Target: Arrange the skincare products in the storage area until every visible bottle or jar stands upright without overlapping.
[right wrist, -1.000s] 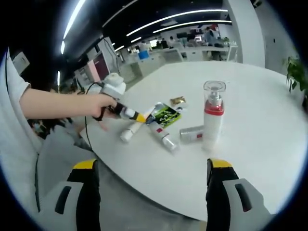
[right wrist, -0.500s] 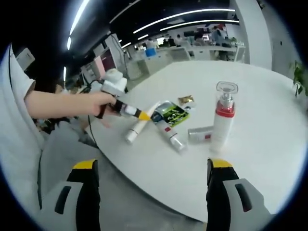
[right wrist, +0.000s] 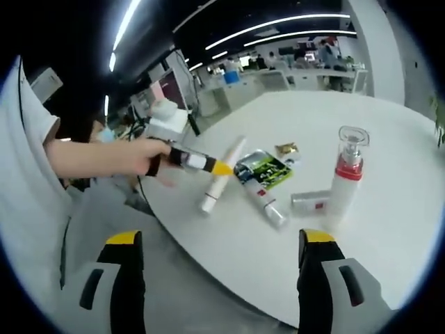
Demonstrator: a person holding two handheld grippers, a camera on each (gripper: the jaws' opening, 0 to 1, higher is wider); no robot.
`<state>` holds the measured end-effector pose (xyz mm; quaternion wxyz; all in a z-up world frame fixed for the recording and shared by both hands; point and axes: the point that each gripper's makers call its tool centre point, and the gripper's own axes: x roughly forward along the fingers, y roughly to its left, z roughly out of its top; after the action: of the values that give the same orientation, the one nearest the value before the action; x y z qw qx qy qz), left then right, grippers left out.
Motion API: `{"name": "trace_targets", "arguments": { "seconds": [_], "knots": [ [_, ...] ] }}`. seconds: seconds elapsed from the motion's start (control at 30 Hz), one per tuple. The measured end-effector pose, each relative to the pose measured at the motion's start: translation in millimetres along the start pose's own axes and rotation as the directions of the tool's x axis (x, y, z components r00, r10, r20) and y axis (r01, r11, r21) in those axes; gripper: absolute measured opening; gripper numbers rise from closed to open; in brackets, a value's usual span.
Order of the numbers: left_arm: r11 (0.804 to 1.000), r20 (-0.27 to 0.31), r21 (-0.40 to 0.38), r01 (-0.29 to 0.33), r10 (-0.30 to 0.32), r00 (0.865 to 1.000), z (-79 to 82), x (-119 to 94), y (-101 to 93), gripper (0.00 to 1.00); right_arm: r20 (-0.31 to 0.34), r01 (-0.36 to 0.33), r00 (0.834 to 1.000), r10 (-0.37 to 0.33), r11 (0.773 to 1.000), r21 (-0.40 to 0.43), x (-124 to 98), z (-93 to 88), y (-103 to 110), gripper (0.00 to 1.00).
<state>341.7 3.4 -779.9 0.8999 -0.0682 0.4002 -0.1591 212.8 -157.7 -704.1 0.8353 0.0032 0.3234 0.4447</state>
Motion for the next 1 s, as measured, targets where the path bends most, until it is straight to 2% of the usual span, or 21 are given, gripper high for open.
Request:
{"name": "trace_targets", "arguments": {
  "seconds": [0.23, 0.37, 0.47, 0.6, 0.77, 0.9, 1.0],
  "knots": [
    [0.998, 0.057, 0.053, 0.02, -0.023, 0.998, -2.4, -13.0, -8.2, 0.27, 0.018, -0.112, 0.993, 0.113, 0.993, -0.022, 20.5, 16.6, 23.7, 0.92],
    [0.997, 0.079, 0.071, 0.031, -0.036, 0.996, -4.1, -19.2, -11.1, 0.27, 0.098, -0.178, 0.98, 0.173, 0.983, 0.046, 28.0, 38.8, 26.5, 0.9],
    [0.994, 0.084, 0.105, 0.035, -0.044, 0.995, -5.9, -23.0, -14.1, 0.26, 0.161, -0.191, 0.972, 0.171, 0.975, 0.115, 34.5, 52.3, 17.9, 0.86],
    [0.987, 0.101, 0.153, 0.044, -0.06, 0.993, -5.1, -27.1, -22.4, 0.26, 0.157, -0.2, 0.971, 0.18, 0.972, 0.122, 53.4, 57.5, 14.9, 0.86],
    [0.984, 0.126, 0.165, 0.065, -0.086, 0.988, -5.6, -31.5, -32.0, 0.26, 0.167, -0.216, 0.967, 0.19, 0.964, 0.155, 82.7, 67.3, 13.6, 0.84],
    [0.979, 0.126, 0.192, 0.067, -0.092, 0.988, -9.2, -32.7, -37.7, 0.26, 0.214, -0.191, 0.966, 0.143, 0.955, 0.225, 106.2, 80.6, 0.7, 0.79],
    [0.976, 0.127, 0.205, 0.073, -0.1, 0.987, -13.5, -34.9, -45.7, 0.26, 0.212, -0.166, 0.97, 0.118, 0.96, 0.227, 122.4, 84.9, -8.9, 0.7]
  ]
}}
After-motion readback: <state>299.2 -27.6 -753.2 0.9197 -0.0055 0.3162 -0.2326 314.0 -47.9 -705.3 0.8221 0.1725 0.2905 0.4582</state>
